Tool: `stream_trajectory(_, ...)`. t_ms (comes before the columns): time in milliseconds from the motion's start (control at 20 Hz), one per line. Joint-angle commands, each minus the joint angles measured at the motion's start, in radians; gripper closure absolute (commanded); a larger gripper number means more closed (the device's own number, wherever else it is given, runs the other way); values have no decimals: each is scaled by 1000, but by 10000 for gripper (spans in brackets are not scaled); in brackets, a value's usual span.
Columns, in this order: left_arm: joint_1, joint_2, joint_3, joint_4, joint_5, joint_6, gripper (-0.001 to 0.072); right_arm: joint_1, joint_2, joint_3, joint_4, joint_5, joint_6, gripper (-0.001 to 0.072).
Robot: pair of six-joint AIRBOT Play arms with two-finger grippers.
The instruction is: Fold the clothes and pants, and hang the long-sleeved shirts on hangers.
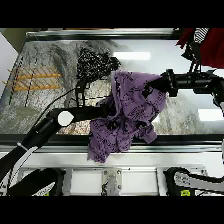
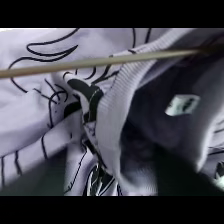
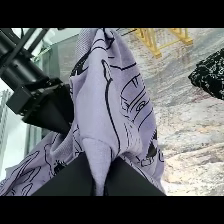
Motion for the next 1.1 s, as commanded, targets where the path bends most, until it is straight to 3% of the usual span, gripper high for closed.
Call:
stream_trajectory(0, 0, -68, 25, 2, -41, 2, 686, -1, 6, 1, 1, 0, 23, 704)
stream_trajectory(500, 270, 68, 26, 53, -223, 21, 686, 0, 118, 1, 33, 4, 128, 704)
stream_trajectory(1050, 393, 57, 26, 53, -251, 58, 686, 0, 124, 1, -114, 11, 158, 704)
